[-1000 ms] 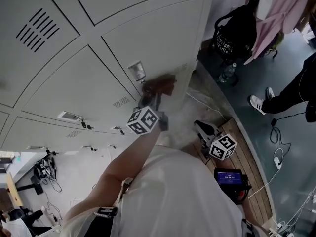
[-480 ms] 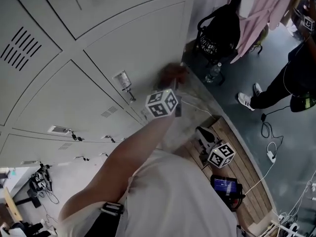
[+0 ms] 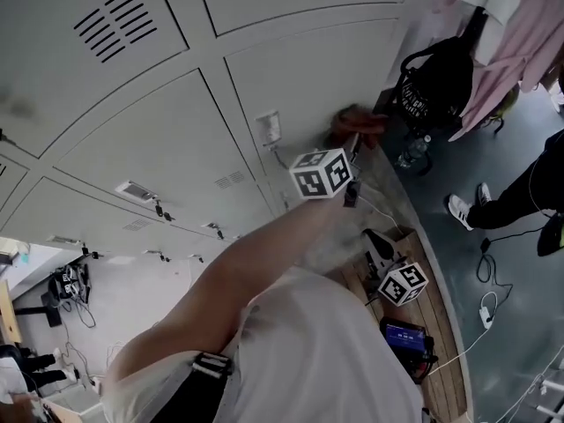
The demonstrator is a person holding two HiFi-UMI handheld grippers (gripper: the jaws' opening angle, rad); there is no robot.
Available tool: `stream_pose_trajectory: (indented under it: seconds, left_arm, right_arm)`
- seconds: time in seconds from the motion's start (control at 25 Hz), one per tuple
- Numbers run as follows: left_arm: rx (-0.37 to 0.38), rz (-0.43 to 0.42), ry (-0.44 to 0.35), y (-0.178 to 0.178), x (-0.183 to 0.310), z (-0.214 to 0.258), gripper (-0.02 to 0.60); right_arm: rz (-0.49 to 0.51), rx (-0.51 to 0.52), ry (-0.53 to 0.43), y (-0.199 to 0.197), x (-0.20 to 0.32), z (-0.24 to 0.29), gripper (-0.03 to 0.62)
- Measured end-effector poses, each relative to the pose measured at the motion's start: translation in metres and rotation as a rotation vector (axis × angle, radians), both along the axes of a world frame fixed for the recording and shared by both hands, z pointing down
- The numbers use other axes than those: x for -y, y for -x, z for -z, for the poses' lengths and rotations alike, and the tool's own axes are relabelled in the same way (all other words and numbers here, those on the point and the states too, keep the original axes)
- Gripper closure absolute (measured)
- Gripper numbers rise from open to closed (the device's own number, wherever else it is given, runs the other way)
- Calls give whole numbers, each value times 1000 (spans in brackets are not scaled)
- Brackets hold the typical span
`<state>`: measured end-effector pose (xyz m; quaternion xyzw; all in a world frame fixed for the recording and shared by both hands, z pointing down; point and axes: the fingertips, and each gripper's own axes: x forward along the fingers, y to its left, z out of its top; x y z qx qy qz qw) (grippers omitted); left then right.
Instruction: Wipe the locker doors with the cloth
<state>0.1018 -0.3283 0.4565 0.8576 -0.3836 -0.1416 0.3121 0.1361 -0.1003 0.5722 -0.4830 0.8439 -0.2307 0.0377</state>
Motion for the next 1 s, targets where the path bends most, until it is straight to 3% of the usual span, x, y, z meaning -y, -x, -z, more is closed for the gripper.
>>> stream_pose_trajectory:
  seconds: [0.24, 0.4, 0.64, 0.88, 1.0]
  left_arm:
    - [-22, 170, 3, 88, -28, 26, 469]
    - [2, 216, 1, 126, -40, 35, 469]
    - [-38, 264, 41, 172, -57, 46, 469]
    - [103, 387, -27, 223, -76, 53, 469]
    - [160, 364, -113, 211, -72, 79, 469]
  right_arm:
    - [60, 7, 9, 14, 1, -6, 565]
    - [101, 9, 7, 23, 4, -8, 565]
    - [132, 18, 6, 33, 6, -10, 565]
    - [133, 20, 13, 35, 6, -11, 565]
    - [125, 17, 26, 30, 5, -16, 565]
